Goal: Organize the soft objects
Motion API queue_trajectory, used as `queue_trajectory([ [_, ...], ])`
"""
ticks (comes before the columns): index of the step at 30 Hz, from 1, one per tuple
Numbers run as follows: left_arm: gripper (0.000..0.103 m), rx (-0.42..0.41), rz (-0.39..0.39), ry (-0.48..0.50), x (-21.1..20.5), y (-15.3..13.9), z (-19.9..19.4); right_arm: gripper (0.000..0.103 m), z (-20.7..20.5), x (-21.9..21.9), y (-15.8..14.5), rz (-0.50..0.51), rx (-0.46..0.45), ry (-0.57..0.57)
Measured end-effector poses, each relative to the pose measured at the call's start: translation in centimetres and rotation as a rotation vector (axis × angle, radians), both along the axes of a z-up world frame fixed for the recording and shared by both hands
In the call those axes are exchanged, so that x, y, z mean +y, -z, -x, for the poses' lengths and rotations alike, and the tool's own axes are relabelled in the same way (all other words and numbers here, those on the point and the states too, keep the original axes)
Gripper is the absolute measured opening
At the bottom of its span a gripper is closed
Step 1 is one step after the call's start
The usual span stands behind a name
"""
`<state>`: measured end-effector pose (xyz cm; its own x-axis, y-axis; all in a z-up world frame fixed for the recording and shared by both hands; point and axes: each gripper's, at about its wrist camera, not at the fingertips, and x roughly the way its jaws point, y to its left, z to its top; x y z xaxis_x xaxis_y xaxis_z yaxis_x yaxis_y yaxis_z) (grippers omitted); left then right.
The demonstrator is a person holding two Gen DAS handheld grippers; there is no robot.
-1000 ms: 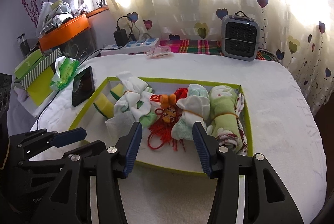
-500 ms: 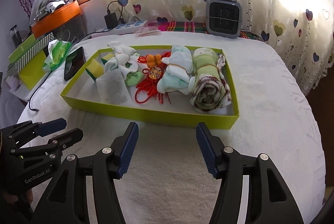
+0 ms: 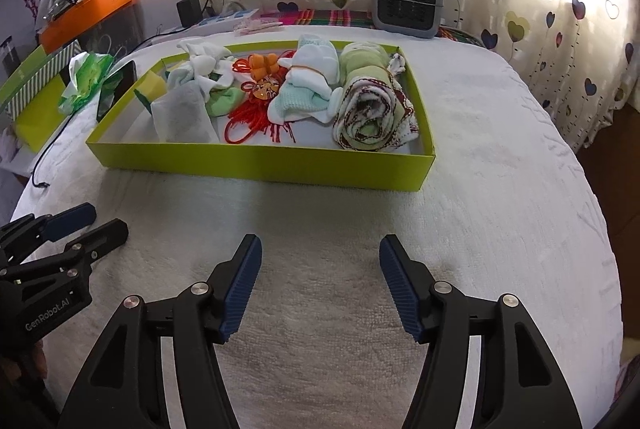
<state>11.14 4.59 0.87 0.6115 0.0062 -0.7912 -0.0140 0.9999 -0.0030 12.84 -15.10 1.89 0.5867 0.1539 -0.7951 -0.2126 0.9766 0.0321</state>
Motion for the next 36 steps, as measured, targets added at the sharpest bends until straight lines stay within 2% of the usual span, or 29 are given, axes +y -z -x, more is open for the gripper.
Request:
queue_trajectory([
  [8, 0.052, -0.016, 0.004, -0.034, -0.17, 0.08, 0.01, 0.069, 0.23, -0.18, 0.34, 0.026, -0.002, 0.017],
  [10, 0.055, -0.023, -0.001, -0.039, -0.33, 0.15, 0.06, 0.071, 0.25, -0.27, 0.40, 0.027, -0.002, 0.024],
  [36, 0.056, -0.023, -0.005, -0.045, -0.46, 0.19, -0.08, 0.074, 0.14, -0.47, 0.46, 0.016, 0.001, 0.026],
])
